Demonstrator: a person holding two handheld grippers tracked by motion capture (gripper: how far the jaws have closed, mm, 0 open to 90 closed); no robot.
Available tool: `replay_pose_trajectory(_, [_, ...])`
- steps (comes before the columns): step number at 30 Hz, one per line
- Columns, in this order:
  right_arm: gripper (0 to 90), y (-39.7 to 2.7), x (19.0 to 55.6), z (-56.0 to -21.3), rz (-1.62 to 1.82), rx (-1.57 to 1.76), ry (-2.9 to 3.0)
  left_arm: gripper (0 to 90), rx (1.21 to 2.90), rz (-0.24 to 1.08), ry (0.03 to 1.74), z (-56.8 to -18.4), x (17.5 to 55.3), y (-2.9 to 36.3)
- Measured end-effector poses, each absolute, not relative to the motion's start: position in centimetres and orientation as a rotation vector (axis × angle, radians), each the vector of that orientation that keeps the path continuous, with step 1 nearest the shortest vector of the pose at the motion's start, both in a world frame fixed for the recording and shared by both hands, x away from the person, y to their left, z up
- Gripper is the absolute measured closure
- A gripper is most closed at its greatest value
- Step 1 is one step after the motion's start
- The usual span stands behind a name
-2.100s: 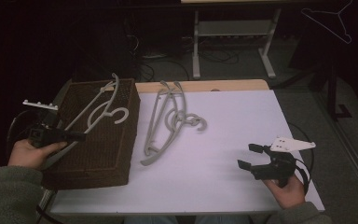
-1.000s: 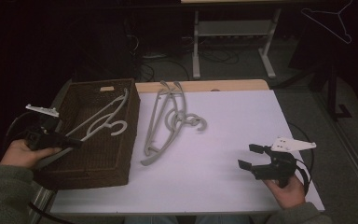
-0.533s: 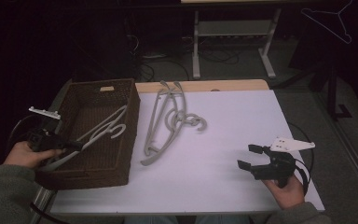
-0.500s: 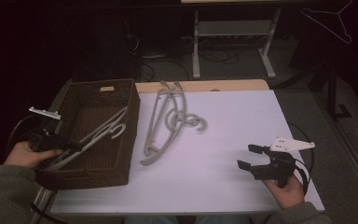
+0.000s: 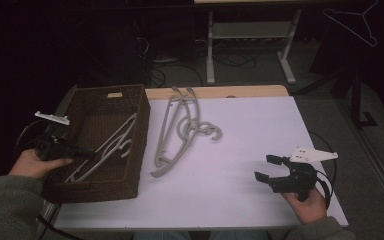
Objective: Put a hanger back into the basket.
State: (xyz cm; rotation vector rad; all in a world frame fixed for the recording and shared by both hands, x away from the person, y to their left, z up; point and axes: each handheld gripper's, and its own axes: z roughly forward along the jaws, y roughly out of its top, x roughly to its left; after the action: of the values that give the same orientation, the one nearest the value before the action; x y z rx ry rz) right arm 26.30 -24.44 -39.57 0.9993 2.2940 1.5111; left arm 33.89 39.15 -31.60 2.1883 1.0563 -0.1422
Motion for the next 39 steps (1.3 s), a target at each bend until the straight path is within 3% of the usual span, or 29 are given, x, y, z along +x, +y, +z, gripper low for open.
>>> replay_pose_trajectory(39, [20.0,-24.7,26.8,-39.6,1.522,1.005,2.291,57.6,2.118,-0.163,0.957,-30.5,34.6,34.4])
